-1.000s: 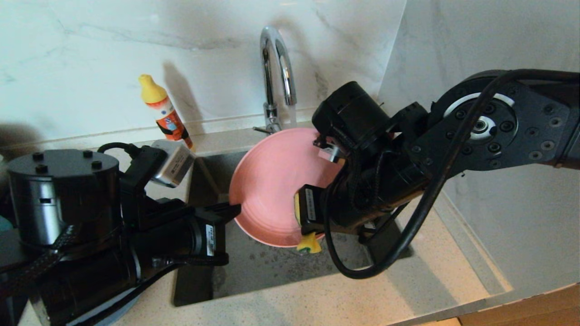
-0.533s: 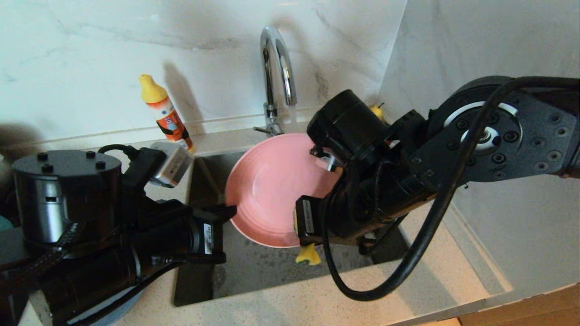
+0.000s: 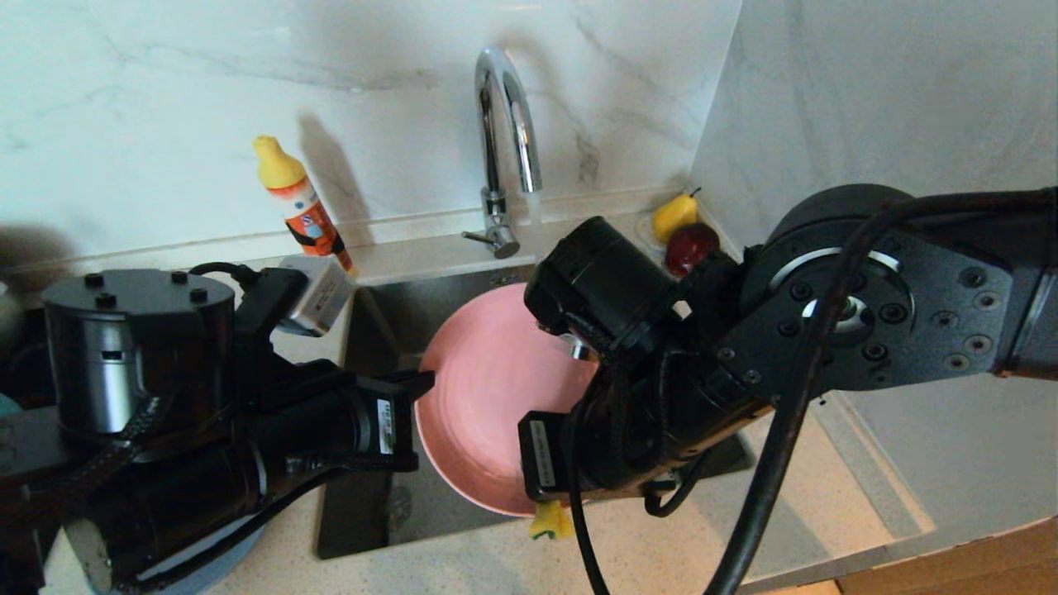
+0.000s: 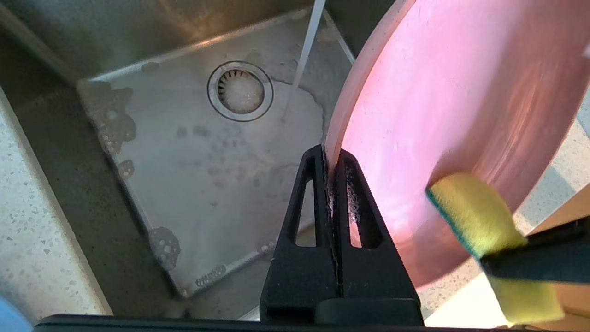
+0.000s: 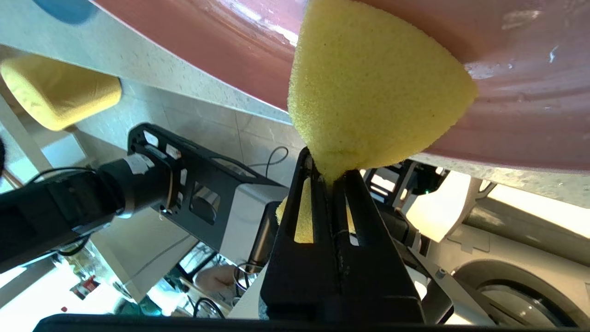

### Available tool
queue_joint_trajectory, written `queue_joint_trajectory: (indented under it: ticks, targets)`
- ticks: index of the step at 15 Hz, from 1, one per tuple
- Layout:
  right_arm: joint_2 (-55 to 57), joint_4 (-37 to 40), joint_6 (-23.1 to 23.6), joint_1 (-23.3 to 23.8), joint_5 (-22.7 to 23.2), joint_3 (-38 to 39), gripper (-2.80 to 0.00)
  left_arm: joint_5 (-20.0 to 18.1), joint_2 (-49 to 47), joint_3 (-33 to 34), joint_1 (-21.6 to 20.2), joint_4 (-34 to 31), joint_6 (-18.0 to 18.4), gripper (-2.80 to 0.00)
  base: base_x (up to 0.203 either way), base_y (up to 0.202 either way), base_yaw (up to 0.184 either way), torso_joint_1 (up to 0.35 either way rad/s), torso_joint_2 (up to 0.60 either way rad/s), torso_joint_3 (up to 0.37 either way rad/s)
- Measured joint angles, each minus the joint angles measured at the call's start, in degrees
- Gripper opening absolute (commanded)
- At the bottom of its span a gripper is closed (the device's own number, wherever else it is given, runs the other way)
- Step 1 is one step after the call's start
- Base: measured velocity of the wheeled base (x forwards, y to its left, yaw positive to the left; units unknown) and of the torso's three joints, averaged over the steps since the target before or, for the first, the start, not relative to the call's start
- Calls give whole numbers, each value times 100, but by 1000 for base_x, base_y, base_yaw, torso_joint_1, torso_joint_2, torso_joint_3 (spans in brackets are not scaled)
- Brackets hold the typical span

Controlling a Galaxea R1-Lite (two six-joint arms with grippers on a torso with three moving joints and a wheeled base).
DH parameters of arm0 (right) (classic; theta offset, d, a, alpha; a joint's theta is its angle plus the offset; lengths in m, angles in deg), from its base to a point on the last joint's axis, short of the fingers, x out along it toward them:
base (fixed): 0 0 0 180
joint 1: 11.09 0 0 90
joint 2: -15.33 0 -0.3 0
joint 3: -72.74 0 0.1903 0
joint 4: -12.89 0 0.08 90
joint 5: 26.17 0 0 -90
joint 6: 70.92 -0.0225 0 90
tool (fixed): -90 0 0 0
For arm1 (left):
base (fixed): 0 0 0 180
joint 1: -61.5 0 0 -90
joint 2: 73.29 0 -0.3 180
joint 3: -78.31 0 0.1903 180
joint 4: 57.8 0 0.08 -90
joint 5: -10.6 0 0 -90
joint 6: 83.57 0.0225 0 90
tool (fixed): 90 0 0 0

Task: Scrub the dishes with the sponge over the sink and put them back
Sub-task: Wipe the plate

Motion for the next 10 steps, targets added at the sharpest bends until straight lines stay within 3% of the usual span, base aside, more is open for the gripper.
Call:
queue_joint_trajectory:
  ticks: [10]
  targets:
    - [-79, 17, 14, -108, 1, 3, -280, 11, -167, 55, -22, -13, -118, -280, 0, 0, 0, 0, 0, 0]
